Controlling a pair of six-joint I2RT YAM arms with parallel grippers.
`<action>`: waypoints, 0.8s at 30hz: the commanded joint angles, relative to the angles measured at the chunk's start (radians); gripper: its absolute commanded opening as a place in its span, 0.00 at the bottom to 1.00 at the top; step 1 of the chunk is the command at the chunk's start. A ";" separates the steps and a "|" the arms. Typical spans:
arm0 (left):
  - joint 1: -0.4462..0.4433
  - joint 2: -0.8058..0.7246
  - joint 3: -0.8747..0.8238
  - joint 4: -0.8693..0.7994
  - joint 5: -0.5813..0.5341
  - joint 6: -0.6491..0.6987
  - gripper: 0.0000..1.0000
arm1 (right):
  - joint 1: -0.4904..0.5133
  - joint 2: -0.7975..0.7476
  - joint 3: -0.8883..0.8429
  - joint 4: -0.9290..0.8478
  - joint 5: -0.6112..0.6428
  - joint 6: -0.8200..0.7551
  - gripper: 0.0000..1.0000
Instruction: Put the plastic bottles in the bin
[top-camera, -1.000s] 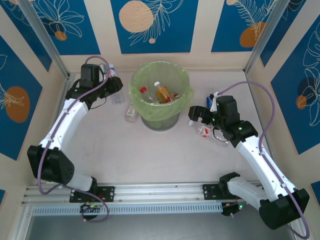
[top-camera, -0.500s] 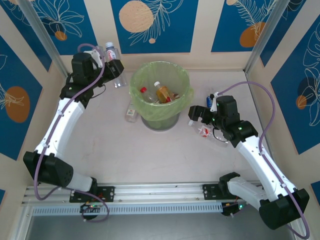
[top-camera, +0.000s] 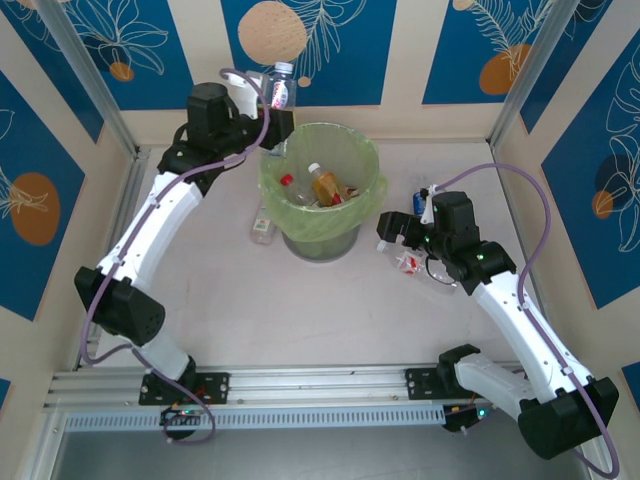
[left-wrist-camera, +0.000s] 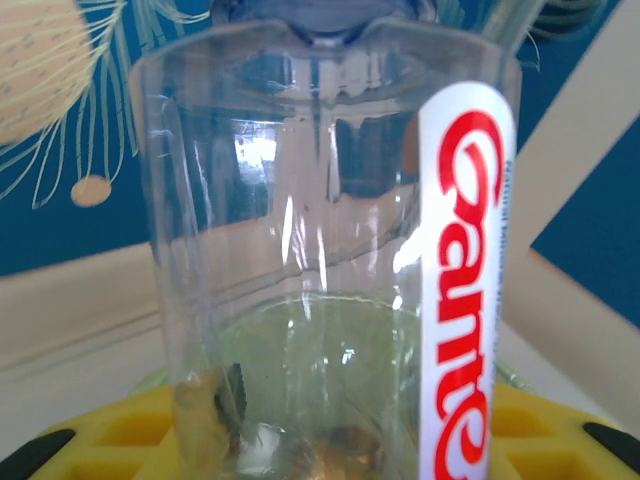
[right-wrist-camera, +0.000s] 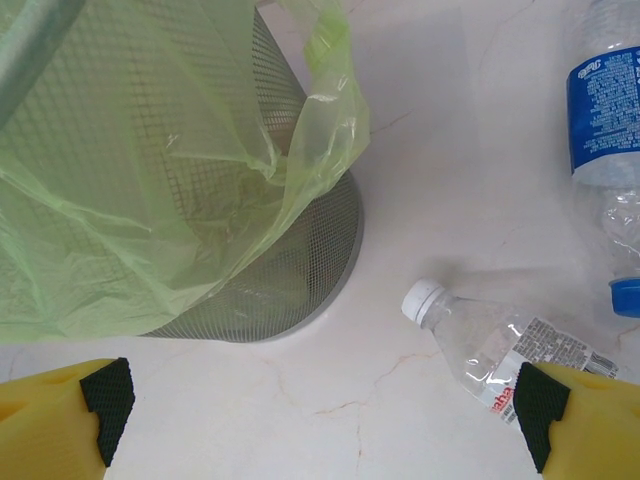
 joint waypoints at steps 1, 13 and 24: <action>-0.037 0.028 0.056 -0.013 0.025 0.268 0.46 | -0.005 -0.009 0.011 -0.013 0.005 0.006 1.00; -0.139 0.179 0.133 -0.181 -0.074 0.668 0.45 | -0.004 -0.018 0.014 -0.018 0.003 0.018 1.00; -0.168 0.196 0.025 -0.124 -0.220 0.927 0.48 | -0.004 -0.046 0.004 -0.037 0.012 0.031 1.00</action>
